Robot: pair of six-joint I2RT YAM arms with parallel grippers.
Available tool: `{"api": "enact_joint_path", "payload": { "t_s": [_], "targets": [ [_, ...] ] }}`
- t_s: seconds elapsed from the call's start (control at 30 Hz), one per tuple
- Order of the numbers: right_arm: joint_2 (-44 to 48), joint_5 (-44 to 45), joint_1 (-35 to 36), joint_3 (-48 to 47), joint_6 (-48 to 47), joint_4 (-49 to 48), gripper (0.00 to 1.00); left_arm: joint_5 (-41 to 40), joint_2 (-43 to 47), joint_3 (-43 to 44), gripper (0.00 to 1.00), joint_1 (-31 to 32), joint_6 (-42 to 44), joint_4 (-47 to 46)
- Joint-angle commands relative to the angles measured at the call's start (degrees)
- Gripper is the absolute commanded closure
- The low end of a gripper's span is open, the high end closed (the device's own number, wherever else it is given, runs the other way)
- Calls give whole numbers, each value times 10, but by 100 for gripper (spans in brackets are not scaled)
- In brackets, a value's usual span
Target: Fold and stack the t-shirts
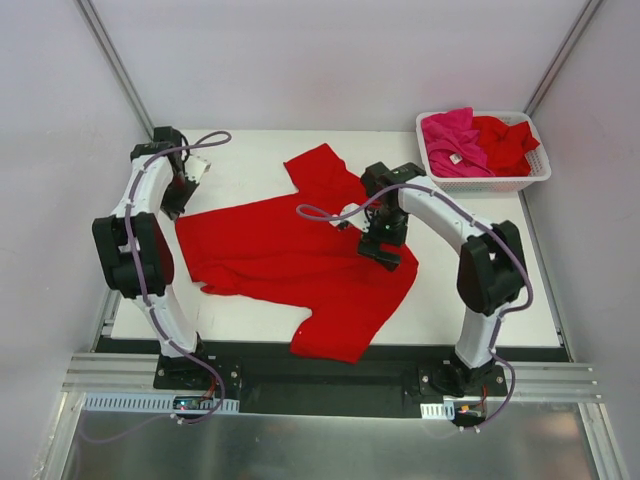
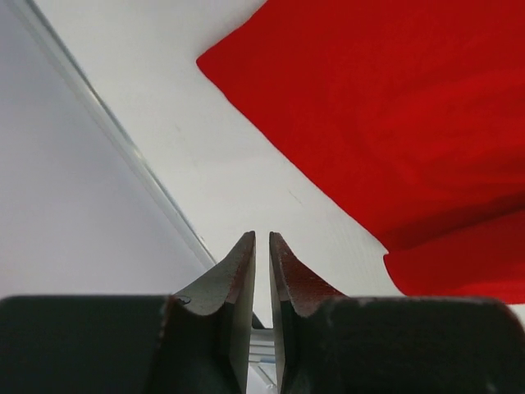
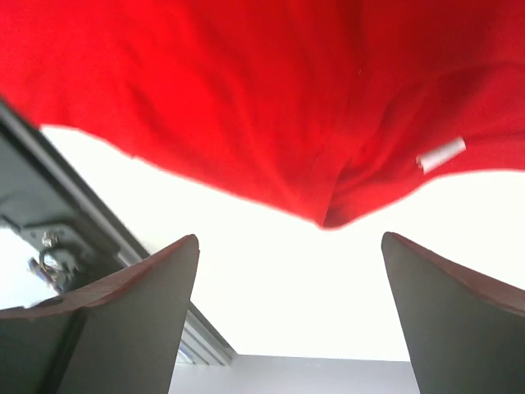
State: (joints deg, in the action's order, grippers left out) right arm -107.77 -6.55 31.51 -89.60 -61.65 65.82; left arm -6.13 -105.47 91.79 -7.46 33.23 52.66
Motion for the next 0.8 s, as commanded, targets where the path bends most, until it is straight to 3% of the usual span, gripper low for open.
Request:
{"api": "enact_joint_path", "payload": {
  "t_s": [0.0, 0.2, 0.5, 0.77],
  "targets": [
    [61, -18, -1, -45, -70, 91, 4, 3, -42, 36, 89, 16, 4, -16],
    [63, -18, -2, -104, -52, 150, 4, -6, -133, 84, 88, 51, 16, -37],
    [98, 48, -14, -86, -73, 206, 4, -20, -256, 185, 88, 73, 60, -43],
    [117, 81, -23, -73, -63, 213, 4, -31, -298, 211, 88, 73, 103, -48]
  ]
}}
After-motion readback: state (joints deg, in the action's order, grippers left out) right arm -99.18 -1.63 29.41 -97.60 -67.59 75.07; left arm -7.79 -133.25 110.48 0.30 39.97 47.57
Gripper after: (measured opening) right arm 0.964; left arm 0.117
